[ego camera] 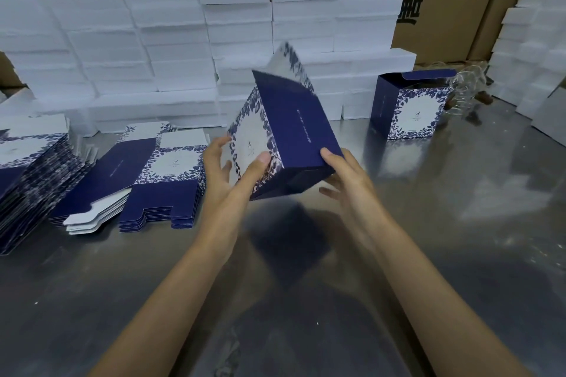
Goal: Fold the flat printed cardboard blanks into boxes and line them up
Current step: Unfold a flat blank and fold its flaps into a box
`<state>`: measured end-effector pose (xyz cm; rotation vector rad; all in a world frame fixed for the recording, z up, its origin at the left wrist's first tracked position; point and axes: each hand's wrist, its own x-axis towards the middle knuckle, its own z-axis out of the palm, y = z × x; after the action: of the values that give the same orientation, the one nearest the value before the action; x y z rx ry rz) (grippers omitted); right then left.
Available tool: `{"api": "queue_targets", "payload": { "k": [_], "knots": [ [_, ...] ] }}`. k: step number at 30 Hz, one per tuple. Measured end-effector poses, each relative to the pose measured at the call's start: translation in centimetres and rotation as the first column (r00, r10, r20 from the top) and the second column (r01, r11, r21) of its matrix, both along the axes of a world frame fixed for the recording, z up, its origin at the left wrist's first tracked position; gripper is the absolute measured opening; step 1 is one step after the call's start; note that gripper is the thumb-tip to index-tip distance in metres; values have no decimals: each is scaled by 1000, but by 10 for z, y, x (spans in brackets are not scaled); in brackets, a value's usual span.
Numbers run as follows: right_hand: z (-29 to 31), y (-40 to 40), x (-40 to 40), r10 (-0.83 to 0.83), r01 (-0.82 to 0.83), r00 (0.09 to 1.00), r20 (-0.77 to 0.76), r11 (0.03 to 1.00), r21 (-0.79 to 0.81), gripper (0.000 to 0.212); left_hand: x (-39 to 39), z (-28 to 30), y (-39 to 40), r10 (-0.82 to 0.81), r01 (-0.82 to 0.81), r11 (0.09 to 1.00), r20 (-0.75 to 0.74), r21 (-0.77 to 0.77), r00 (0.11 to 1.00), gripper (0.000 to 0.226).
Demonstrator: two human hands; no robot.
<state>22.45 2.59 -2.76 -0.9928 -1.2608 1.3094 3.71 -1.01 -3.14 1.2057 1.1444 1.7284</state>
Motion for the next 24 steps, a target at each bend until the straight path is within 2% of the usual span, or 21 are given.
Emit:
{"api": "queue_targets", "payload": {
  "k": [3, 5, 7, 9, 10, 12, 13, 14, 18, 22, 24],
  "knots": [
    [2, 2, 8, -42, 40, 999, 35, 997, 69, 26, -7, 0, 0, -30, 32, 999, 50, -37, 998, 101],
    [3, 2, 10, -124, 110, 984, 129, 988, 112, 43, -9, -1, 1, -47, 48, 998, 20, -33, 999, 105],
    [3, 2, 10, -202, 188, 969, 140, 976, 111, 42, -8, -2, 1, -38, 37, 999, -23, -33, 999, 97],
    [5, 1, 11, -256, 252, 965, 64, 966, 64, 19, -4, -1, 0, -25, 23, 999, -61, -42, 998, 78],
    [9, -2, 9, -251, 250, 967, 43, 967, 41, 32, -3, 1, -1, -24, 20, 999, -70, -48, 997, 68],
    [13, -5, 6, -209, 209, 978, 12, 978, 15, 81, 1, 5, -3, -28, 24, 998, -76, -60, 997, 55],
    [14, -5, 5, -188, 188, 982, -12, 982, 28, 97, 3, 7, -4, -31, 26, 998, -76, -64, 997, 52],
    [14, -6, 3, -163, 164, 986, -22, 985, 58, 102, 4, 9, -5, -34, 29, 997, -76, -67, 997, 50],
    [11, -14, -5, -115, 111, 993, 23, 982, 151, 82, 10, 14, -9, -20, 7, 996, -135, -94, 991, 32],
    [12, -15, -5, -110, 111, 994, -14, 979, 169, 82, 7, 24, -8, -58, 33, 977, -113, -210, 992, 24],
    [11, -13, -4, -112, 113, 994, -16, 980, 163, 82, 0, 38, -4, -110, 51, 955, -189, -293, 976, 30]
  ]
}}
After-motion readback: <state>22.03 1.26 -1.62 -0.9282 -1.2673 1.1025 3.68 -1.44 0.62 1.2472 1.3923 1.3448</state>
